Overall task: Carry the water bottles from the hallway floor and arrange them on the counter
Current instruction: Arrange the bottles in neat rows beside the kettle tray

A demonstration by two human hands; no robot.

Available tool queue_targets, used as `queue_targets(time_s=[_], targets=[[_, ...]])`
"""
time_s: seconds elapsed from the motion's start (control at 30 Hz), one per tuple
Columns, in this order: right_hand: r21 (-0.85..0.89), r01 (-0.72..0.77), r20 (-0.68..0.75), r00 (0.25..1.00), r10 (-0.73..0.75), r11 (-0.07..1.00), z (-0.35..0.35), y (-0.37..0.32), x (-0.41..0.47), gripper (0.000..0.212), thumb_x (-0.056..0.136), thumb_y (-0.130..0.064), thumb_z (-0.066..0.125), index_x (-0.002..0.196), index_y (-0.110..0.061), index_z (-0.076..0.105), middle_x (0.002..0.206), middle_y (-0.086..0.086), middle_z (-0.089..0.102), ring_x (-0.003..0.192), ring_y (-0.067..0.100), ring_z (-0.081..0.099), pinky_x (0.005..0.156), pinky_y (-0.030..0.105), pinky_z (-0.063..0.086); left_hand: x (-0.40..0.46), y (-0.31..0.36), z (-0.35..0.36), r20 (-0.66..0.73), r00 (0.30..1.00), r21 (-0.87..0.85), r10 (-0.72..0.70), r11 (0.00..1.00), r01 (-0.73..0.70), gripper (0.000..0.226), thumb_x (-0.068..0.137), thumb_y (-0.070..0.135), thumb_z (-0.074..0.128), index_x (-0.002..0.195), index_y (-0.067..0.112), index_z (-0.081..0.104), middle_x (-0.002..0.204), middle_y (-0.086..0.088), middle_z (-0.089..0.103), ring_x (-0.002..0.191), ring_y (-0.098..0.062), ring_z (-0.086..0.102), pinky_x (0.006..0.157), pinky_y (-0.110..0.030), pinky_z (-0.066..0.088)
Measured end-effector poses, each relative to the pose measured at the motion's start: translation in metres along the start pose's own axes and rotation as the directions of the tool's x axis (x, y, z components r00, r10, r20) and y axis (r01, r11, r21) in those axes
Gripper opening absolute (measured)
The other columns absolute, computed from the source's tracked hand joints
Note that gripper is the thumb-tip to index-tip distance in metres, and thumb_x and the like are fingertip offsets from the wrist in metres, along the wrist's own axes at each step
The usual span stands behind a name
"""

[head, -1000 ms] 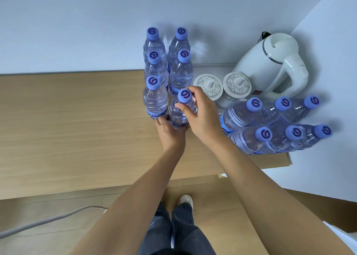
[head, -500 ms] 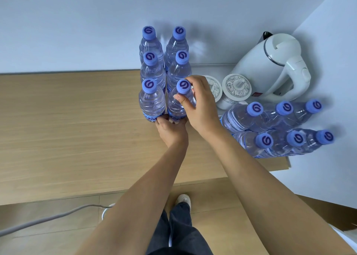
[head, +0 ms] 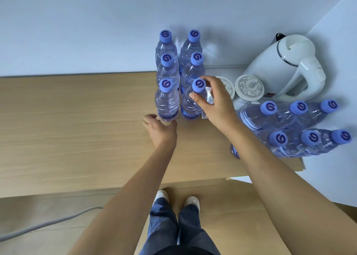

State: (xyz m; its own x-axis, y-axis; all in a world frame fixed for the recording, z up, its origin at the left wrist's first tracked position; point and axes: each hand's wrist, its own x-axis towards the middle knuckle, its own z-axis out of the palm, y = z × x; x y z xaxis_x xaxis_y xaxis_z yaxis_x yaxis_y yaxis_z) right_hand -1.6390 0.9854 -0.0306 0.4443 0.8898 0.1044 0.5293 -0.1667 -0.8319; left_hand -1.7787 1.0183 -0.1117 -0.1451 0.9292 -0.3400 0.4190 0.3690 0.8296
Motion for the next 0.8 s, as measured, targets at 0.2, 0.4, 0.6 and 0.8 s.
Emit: queue_targets(time_s=[0.2,0.4,0.6,0.8], targets=[[0.02,-0.085,0.106,0.991,0.083,0.996,-0.004,0.003,0.0,0.067,0.072,-0.013,0.086,0.13,-0.011,0.054,0.123,-0.005,0.058,0.115,0.012,0.054,0.104,0.031,0.043,0.038,0.015,-0.029,0.34,0.923,0.019,0.18,0.98,-0.199,0.084,0.067,0.009,0.086,0.137,0.016,0.04,0.132,-0.003,0.053,0.109,-0.018,0.054,0.088,-0.036,0.05],[0.013,-0.092,0.12,0.989,0.09,0.996,-0.003,0.008,0.002,0.066,0.071,-0.009,0.086,0.128,-0.014,0.055,0.114,-0.009,0.056,0.11,0.011,0.054,0.102,0.034,0.047,0.042,0.019,-0.035,0.397,0.882,0.019,0.254,0.958,-0.285,0.066,0.067,0.004,0.084,0.124,0.011,0.051,0.115,-0.005,0.064,0.1,-0.023,0.062,0.085,-0.038,0.054],[0.018,-0.067,0.121,0.991,0.065,0.998,-0.004,0.012,0.002,0.065,0.074,-0.009,0.084,0.131,-0.01,0.052,0.124,-0.001,0.058,0.121,0.02,0.055,0.106,0.041,0.044,0.042,0.02,-0.029,0.421,0.872,-0.024,0.249,0.964,-0.264,0.067,0.067,0.0,0.083,0.124,0.012,0.051,0.116,-0.007,0.064,0.099,-0.02,0.06,0.067,-0.014,0.049],[0.016,-0.089,0.118,0.989,0.086,0.996,-0.003,0.01,0.001,0.064,0.074,-0.011,0.084,0.129,-0.014,0.053,0.12,-0.007,0.056,0.115,0.011,0.053,0.105,0.034,0.044,0.043,0.018,-0.033,0.471,0.839,-0.006,0.271,0.953,-0.304,0.073,0.07,-0.001,0.081,0.132,0.009,0.044,0.125,-0.011,0.058,0.112,-0.026,0.058,0.09,-0.037,0.052]])
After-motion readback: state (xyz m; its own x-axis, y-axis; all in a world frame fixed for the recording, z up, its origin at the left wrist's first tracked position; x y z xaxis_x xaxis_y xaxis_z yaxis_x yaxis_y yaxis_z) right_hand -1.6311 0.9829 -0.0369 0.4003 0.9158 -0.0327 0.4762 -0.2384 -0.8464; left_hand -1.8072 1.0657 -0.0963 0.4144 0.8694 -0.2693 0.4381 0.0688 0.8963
